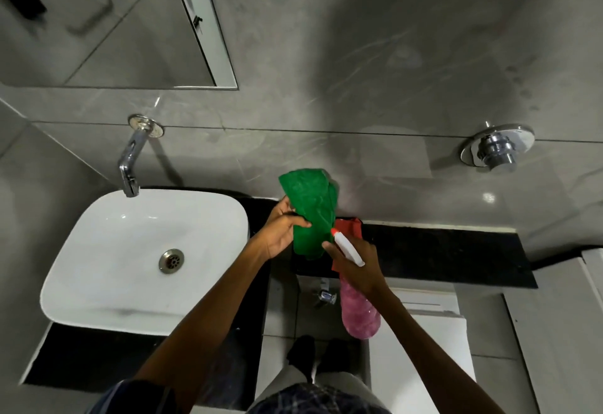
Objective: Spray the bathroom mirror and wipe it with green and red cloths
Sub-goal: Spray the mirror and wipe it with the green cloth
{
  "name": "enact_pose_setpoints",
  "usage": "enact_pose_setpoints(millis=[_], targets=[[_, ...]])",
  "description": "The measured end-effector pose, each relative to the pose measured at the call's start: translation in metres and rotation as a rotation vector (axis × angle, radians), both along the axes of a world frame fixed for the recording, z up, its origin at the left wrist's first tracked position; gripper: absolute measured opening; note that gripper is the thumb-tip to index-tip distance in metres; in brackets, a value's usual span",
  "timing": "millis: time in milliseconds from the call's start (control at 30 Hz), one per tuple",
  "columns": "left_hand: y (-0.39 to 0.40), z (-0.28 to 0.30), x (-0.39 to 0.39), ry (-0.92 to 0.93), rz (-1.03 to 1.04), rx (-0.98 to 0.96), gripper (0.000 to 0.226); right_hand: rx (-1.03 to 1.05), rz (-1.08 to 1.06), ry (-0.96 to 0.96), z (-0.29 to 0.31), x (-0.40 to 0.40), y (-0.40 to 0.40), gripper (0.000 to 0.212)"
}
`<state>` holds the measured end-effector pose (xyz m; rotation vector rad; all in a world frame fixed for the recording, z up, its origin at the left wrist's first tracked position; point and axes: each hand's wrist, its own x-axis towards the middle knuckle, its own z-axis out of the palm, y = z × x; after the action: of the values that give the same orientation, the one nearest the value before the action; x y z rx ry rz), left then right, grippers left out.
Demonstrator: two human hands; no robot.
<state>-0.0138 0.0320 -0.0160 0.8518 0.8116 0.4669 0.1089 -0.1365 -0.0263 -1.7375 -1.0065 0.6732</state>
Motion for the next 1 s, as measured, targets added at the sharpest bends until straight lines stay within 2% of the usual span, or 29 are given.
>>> enact_pose_setpoints(millis=[33, 167, 300, 433, 567, 667, 767, 833, 900, 1000], targets=[[0.0, -0.001, 0.001, 0.007, 0.0, 0.001, 0.064, 0.008, -0.025, 0.005, -0.001, 0.001, -0.001, 0.065], [0.001, -0.003, 0.003, 0.029, 0.001, 0.012, 0.066, 0.016, -0.011, 0.05, -0.003, 0.005, -0.004, 0.043], [-0.003, -0.011, 0.011, 0.052, -0.012, 0.015, 0.071, -0.028, -0.008, 0.115, -0.009, 0.01, -0.005, 0.039], [-0.006, -0.018, 0.024, 0.042, -0.006, -0.024, 0.064, -0.051, -0.014, 0.179, -0.021, 0.02, -0.011, 0.032], [-0.007, -0.021, 0.041, 0.048, -0.004, -0.093, 0.063, -0.111, 0.007, 0.121, -0.033, 0.037, -0.012, 0.021], [-0.007, -0.022, 0.054, 0.071, -0.005, -0.134, 0.063, -0.101, -0.104, 0.111, -0.045, 0.072, -0.013, 0.016], [-0.005, -0.024, 0.057, 0.082, -0.011, -0.153, 0.063, -0.059, -0.297, 0.179, -0.058, 0.111, -0.007, 0.019], [-0.005, -0.026, 0.062, 0.094, -0.026, -0.148, 0.066, -0.061, -0.402, 0.206, -0.067, 0.134, 0.001, 0.031], [-0.005, -0.027, 0.065, 0.1, -0.019, -0.156, 0.07, -0.063, -0.476, 0.217, -0.078, 0.149, 0.009, 0.04], [-0.003, -0.033, 0.063, 0.123, -0.003, -0.138, 0.074, -0.061, -0.547, 0.246, -0.086, 0.157, 0.021, 0.04]])
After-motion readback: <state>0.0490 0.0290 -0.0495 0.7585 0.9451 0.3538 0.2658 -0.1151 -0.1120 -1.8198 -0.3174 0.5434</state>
